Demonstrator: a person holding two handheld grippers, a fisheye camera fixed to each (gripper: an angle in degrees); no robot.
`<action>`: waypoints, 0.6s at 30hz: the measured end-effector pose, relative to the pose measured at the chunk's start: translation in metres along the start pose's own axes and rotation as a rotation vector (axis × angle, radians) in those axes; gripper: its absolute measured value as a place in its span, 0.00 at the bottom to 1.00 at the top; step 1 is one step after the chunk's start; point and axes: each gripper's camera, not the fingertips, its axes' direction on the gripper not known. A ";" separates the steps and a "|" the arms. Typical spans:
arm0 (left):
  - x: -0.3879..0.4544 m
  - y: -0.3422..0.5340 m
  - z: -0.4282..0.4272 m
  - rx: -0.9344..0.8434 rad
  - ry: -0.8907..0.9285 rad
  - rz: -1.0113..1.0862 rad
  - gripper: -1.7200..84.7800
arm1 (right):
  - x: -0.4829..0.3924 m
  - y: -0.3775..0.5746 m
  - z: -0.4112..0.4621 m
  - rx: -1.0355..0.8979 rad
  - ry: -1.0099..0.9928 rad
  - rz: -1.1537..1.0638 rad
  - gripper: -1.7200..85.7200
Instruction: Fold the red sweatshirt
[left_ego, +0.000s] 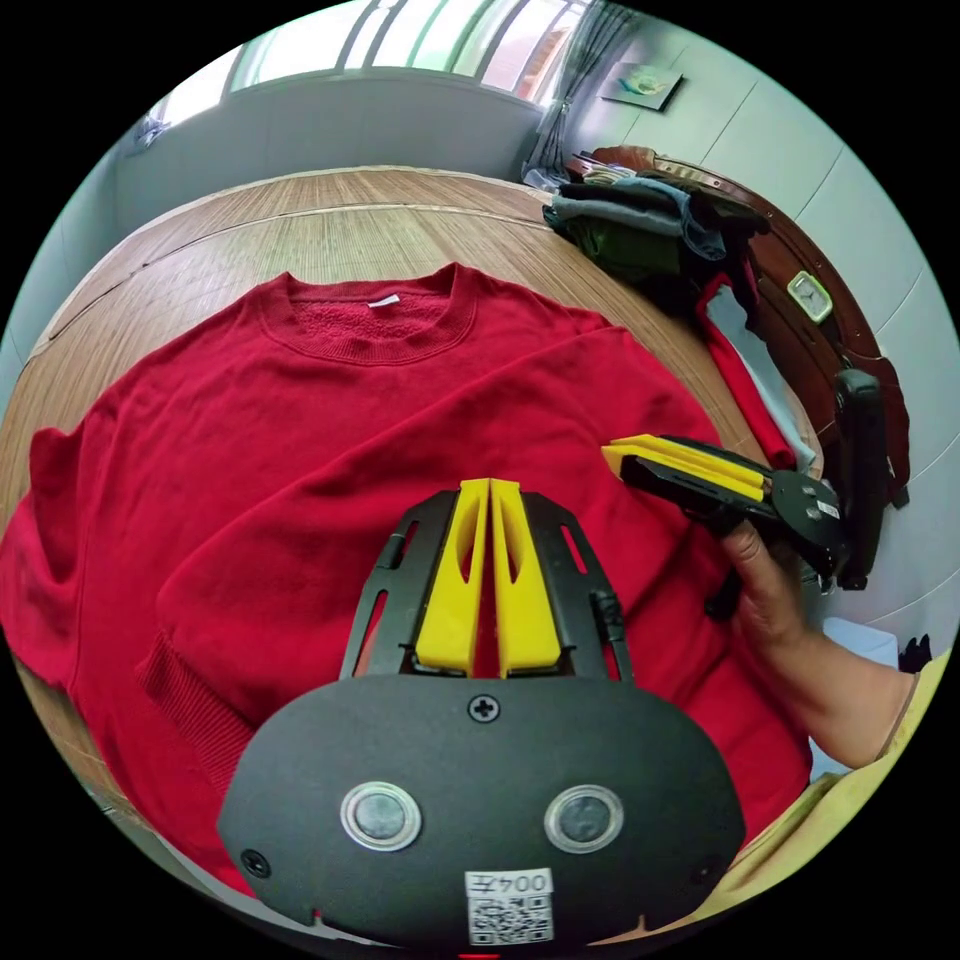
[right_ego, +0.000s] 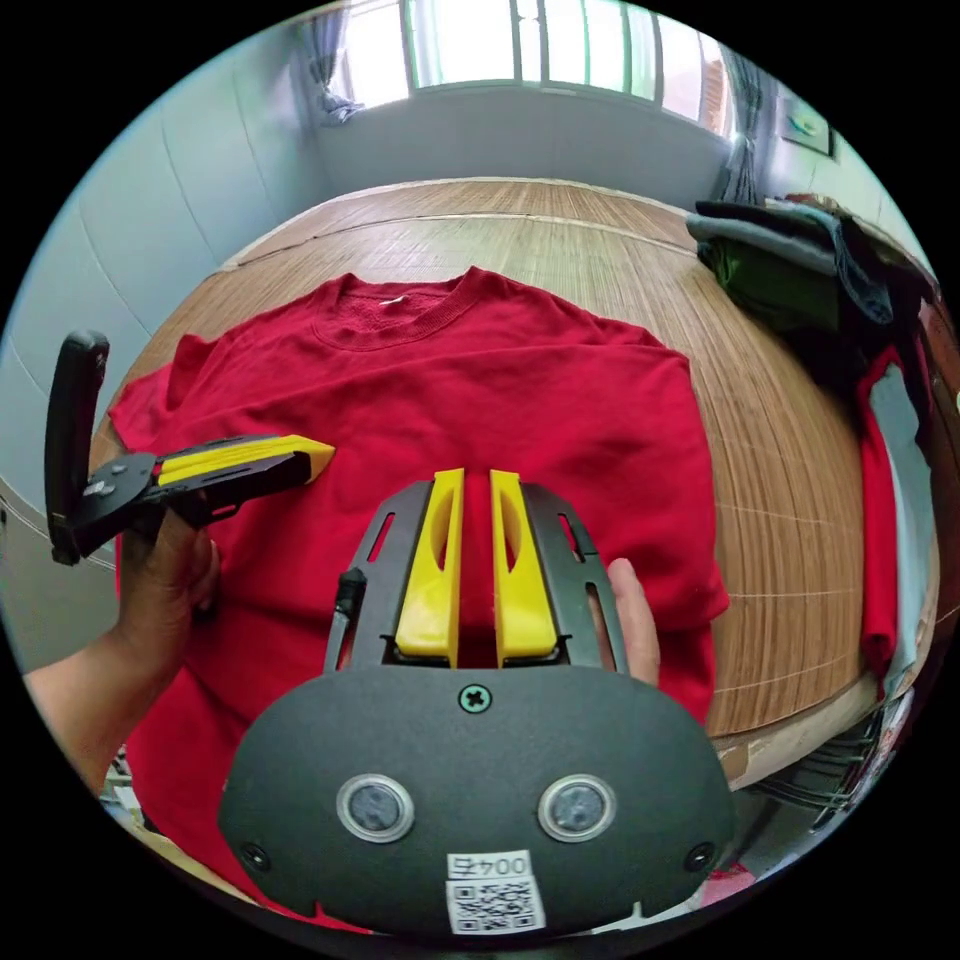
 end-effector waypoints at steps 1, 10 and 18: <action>-0.003 0.004 -0.006 0.000 -0.002 0.001 0.03 | 0.006 -0.001 0.000 0.000 -0.047 0.023 0.08; -0.043 0.034 -0.056 -0.007 0.059 -0.027 0.03 | -0.009 -0.004 -0.001 0.015 0.011 0.009 0.07; -0.145 0.141 -0.219 0.259 0.130 -0.131 0.03 | 0.009 -0.007 -0.005 0.010 -0.102 0.086 0.07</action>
